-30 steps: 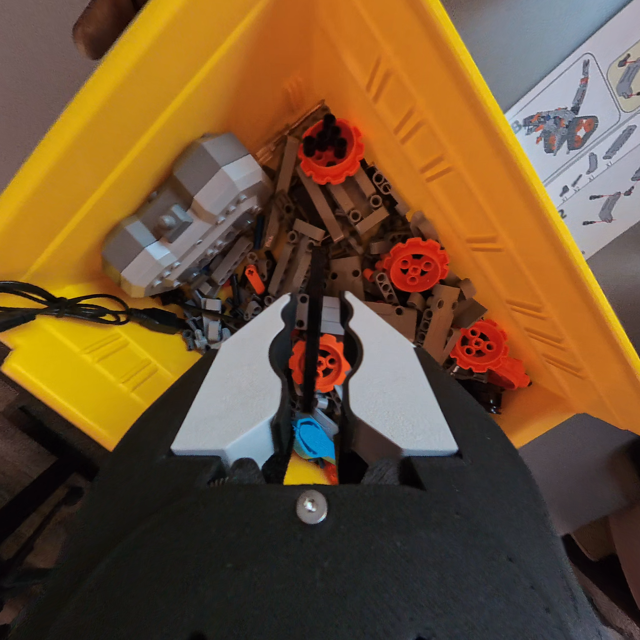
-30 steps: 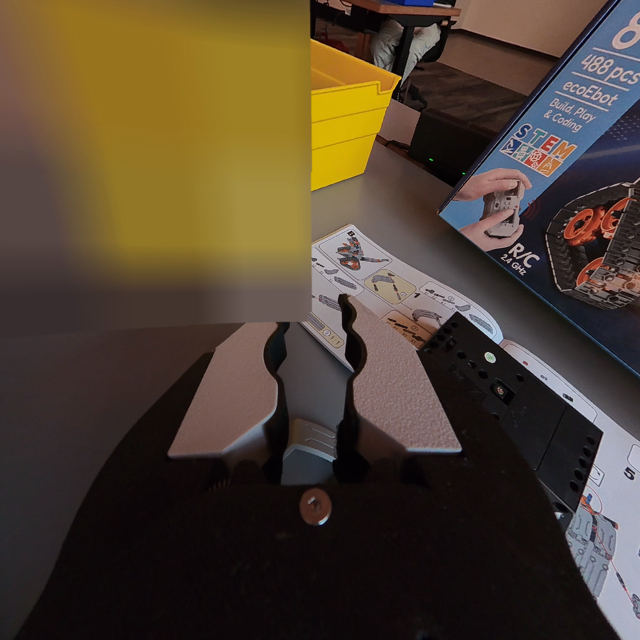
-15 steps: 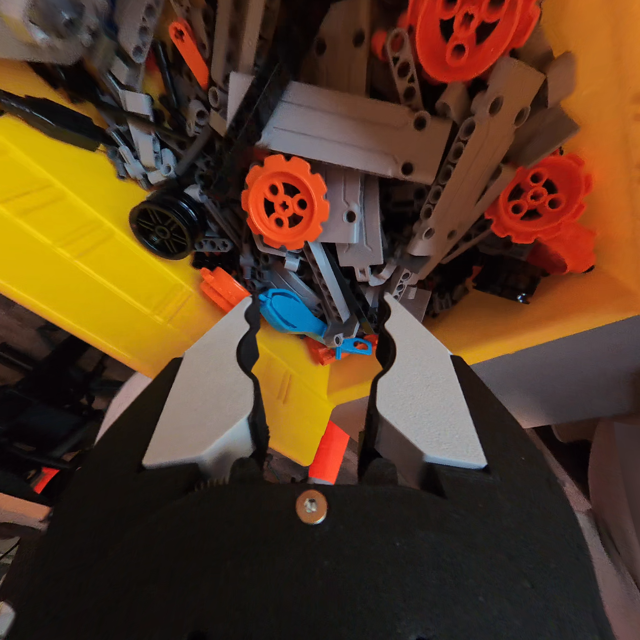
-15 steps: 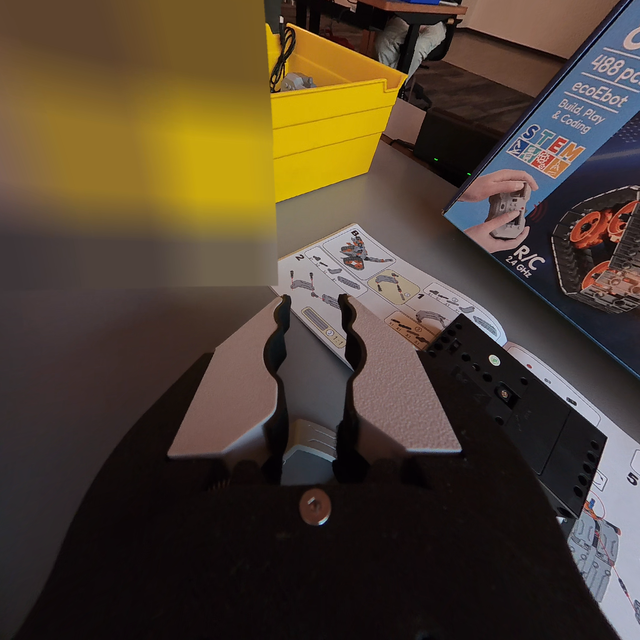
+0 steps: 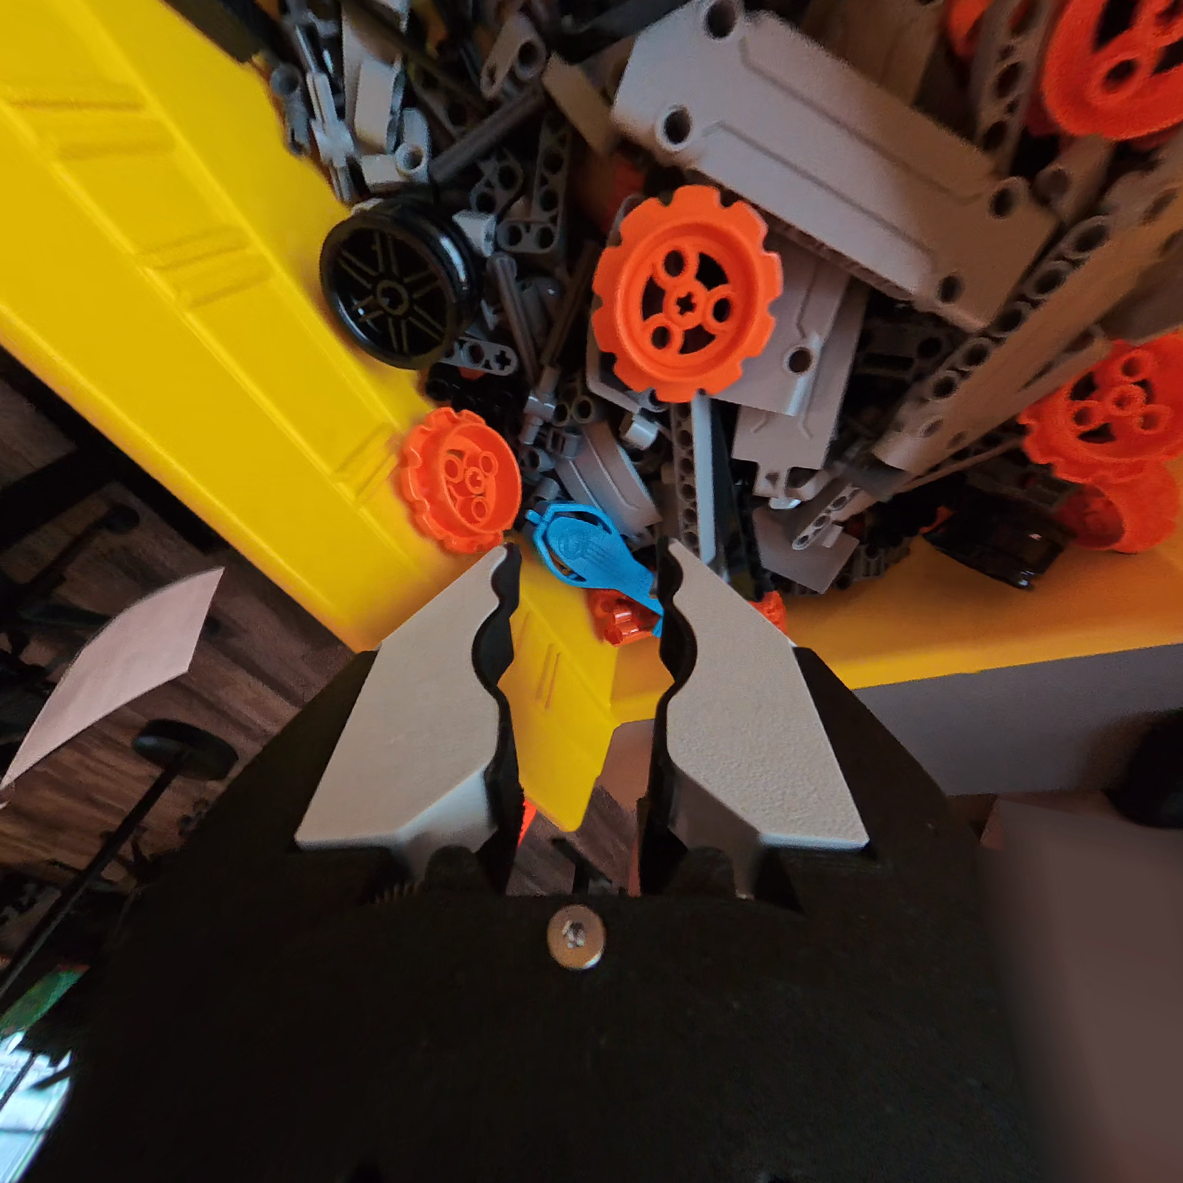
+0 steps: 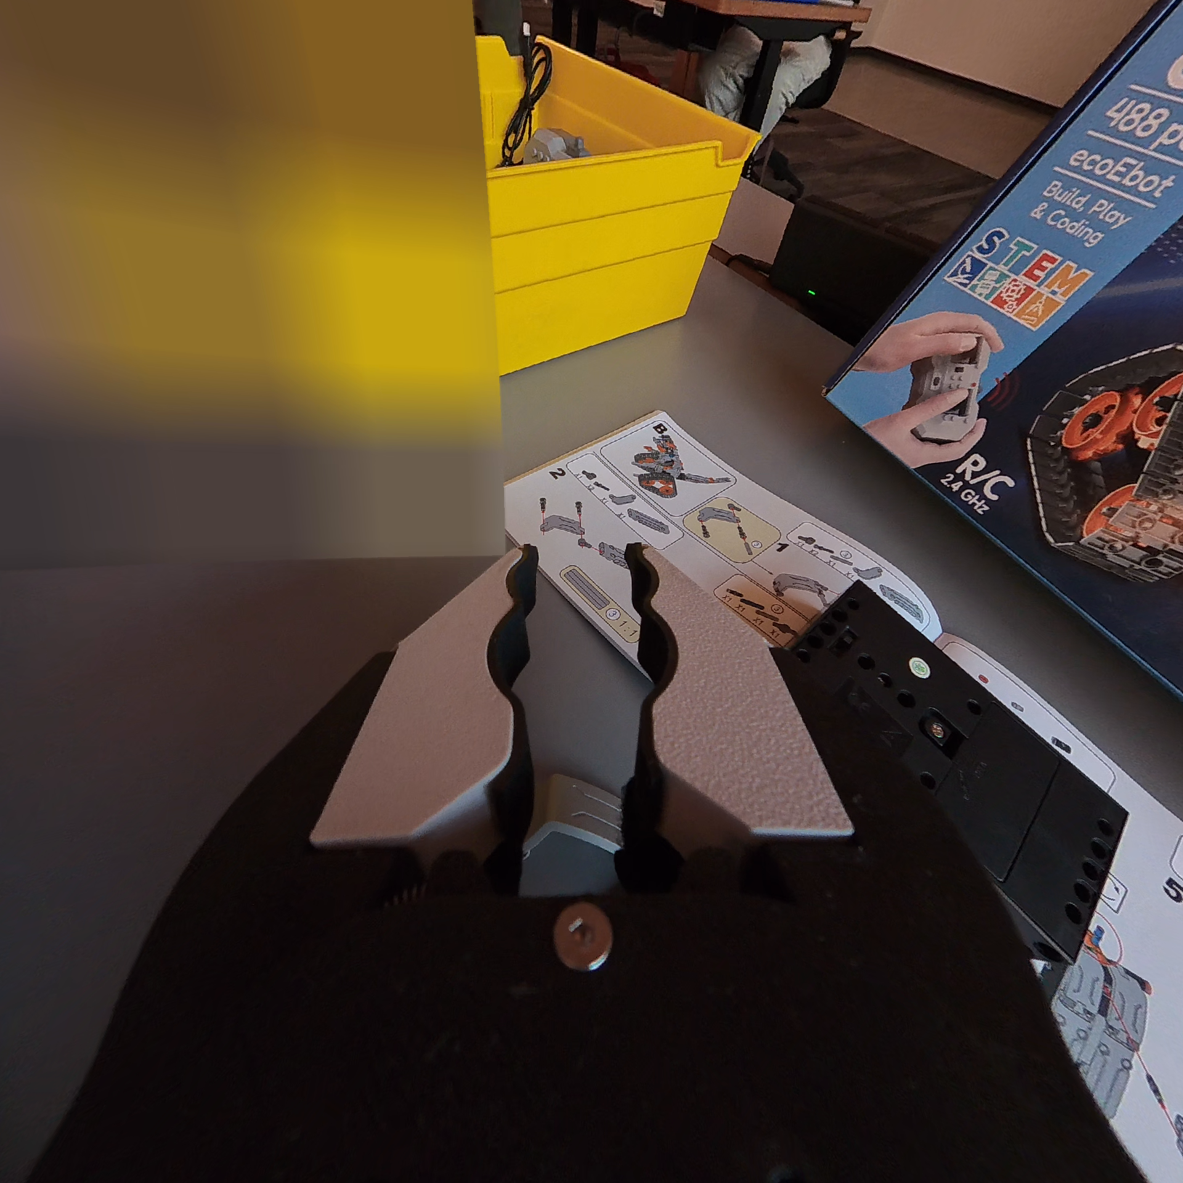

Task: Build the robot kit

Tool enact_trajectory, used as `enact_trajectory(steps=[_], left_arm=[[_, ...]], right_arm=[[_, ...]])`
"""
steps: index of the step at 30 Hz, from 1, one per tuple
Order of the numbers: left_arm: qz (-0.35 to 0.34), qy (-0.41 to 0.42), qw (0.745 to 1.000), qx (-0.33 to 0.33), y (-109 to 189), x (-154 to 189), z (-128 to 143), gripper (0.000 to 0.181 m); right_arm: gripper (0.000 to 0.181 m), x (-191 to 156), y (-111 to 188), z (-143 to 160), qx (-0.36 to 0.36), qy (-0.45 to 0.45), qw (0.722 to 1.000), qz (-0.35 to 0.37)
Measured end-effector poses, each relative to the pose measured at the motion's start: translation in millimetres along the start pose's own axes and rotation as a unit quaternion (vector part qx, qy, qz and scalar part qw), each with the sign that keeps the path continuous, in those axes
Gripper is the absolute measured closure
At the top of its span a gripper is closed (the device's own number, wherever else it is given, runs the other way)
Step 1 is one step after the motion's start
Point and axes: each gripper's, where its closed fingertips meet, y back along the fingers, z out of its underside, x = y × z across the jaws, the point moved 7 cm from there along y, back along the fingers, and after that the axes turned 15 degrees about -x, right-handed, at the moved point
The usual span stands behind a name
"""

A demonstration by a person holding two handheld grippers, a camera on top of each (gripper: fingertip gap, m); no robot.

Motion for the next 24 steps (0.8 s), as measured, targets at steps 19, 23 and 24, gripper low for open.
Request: enact_trajectory(steps=[19,23,24], left_arm=[[-0.01,-0.131,0.98,0.151,44,18,1,0.174],[0.033,-0.15,0.959,0.239,68,20,7,0.175],[0.046,-0.156,0.956,0.243,69,20,7,0.175]], right_arm=[[0.153,-3,-3,1,-0.008,0.008,1.0,-0.01],[0.153,-5,-3,1,-0.01,0.012,1.0,-0.011],[0.153,-5,-3,1,-0.01,0.013,1.0,-0.012]])
